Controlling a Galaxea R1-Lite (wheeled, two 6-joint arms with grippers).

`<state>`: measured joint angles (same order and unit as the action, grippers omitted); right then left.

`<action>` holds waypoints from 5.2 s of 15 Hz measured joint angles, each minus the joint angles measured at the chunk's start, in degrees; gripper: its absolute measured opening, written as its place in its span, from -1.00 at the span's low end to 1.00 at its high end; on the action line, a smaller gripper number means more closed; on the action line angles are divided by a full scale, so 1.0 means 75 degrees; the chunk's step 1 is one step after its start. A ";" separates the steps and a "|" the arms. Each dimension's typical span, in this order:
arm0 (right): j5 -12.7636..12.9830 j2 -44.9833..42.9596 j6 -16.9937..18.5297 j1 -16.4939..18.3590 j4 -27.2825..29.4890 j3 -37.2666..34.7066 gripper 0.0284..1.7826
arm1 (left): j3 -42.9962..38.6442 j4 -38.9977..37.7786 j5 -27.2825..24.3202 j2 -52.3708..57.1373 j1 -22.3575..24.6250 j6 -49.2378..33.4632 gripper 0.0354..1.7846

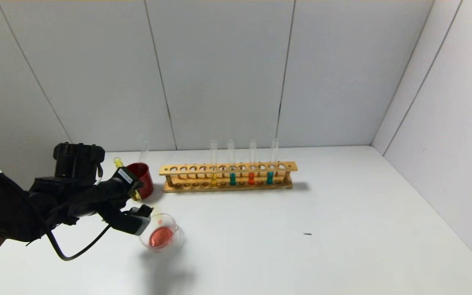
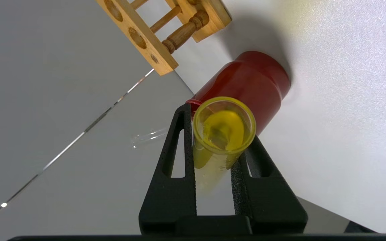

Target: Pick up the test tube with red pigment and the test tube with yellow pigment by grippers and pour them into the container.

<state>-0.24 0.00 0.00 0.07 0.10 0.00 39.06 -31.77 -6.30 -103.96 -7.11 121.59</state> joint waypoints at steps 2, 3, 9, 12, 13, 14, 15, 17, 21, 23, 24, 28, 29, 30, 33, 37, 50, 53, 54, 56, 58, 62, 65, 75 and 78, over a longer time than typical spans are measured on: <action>0.0000 0.0000 0.0000 0.0003 0.0000 0.0000 0.96 | 0.0044 -0.0011 0.0000 -0.0075 -0.0007 0.0327 -0.65; 0.0003 0.0000 0.0000 0.0003 0.0000 0.0000 0.96 | 0.0083 -0.0011 0.0003 -0.0122 -0.0023 0.0466 -0.65; 0.0003 0.0000 0.0000 0.0003 0.0000 0.0000 0.96 | 0.0392 -0.0037 0.0011 -0.0408 -0.0076 0.1006 -0.65; 0.0003 0.0000 0.0000 0.0003 0.0000 0.0000 0.96 | 0.0484 -0.0169 0.0011 -0.0471 -0.0137 0.1461 -0.65; 0.0003 0.0000 0.0000 0.0003 0.0000 0.0000 0.96 | 0.0502 -0.0211 0.0007 -0.0479 -0.0140 0.1575 -0.65; 0.0003 0.0000 0.0000 0.0003 0.0000 0.0000 0.96 | 0.0514 -0.0254 0.0003 -0.0478 -0.0158 0.1627 -0.65; 0.0003 0.0000 0.0000 0.0003 0.0000 0.0000 0.96 | 0.0514 -0.0280 0.0003 -0.0463 -0.0198 0.1689 -0.65; 0.0003 0.0000 0.0000 0.0003 0.0000 0.0000 0.96 | 0.0507 -0.0306 0.0003 -0.0408 -0.0257 0.1877 -0.65; 0.0000 0.0000 0.0000 0.0003 0.0000 0.0000 0.96 | 0.0481 -0.0306 0.0003 -0.0224 -0.0309 0.2212 -0.65; 0.0003 0.0000 0.0000 0.0003 0.0000 0.0000 0.96 | 0.0476 -0.0380 0.0011 -0.0063 -0.0353 0.2451 -0.65; 0.0000 0.0000 0.0000 0.0003 0.0000 0.0000 0.96 | 0.0458 -0.0497 0.0021 0.0018 -0.0364 0.2609 -0.65; 0.0003 0.0000 0.0000 0.0003 0.0000 0.0000 0.96 | 0.0278 -0.0562 0.0050 0.0245 -0.0375 0.2667 -0.65; 0.0003 0.0000 0.0000 0.0000 0.0000 0.0000 0.96 | 0.0257 -0.0564 0.0054 0.0278 -0.0375 0.2664 -0.65; 0.0000 0.0000 0.0000 0.0003 0.0000 0.0000 0.96 | 0.0234 -0.0559 0.0050 0.0309 -0.0375 0.2667 -0.65; 0.0000 0.0000 0.0000 0.0000 0.0000 0.0000 0.96 | 0.0055 -0.0571 0.0054 0.0447 -0.0375 0.2545 -0.65; 0.0000 0.0000 0.0000 0.0000 0.0000 0.0000 0.96 | -0.0020 -0.0588 0.0055 0.0829 -0.0294 0.0566 -0.65; 0.0000 0.0000 0.0000 0.0003 0.0000 0.0000 0.96 | 0.1577 -0.0585 0.1424 0.1014 -0.0231 -1.2717 -0.65; 0.0000 0.0000 0.0000 0.0000 0.0000 0.0000 0.96 | 0.2046 -0.0649 0.1226 0.0353 -0.0093 -1.3795 -0.65; 0.0000 0.0000 0.0000 0.0000 0.0000 0.0000 0.96 | 0.2098 -0.0702 0.1211 0.0167 -0.0011 -1.3824 -0.65; 0.0003 0.0000 0.0000 0.0000 0.0000 0.0000 0.96 | 0.2175 -0.0774 0.1196 -0.0189 0.0137 -1.3865 -0.65; 0.0000 0.0000 0.0000 0.0003 0.0000 0.0000 0.96 | 0.2186 -0.0839 0.1149 -0.0478 0.0206 -1.4014 -0.65; 0.0000 0.0000 0.0000 0.0003 0.0000 0.0000 0.96 | 0.2201 -0.1328 0.1060 -0.1112 0.0245 -1.4203 -0.65; 0.0000 0.0000 0.0000 0.0003 0.0000 0.0000 0.96 | 0.2215 -0.1788 0.1045 -0.1599 0.0302 -1.4200 -0.64; 0.0003 0.0000 0.0000 0.0003 0.0000 0.0000 0.96 | 0.2193 -0.1783 0.1048 -0.1772 0.0431 -1.4195 0.69; 0.0003 0.0000 0.0000 0.0003 0.0000 0.0000 0.96 | 0.2189 -0.1699 0.1060 -0.1390 0.0426 -1.4133 0.94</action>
<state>-0.22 0.00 0.00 0.10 0.10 0.00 55.48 -44.51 1.65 -114.38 -3.91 15.59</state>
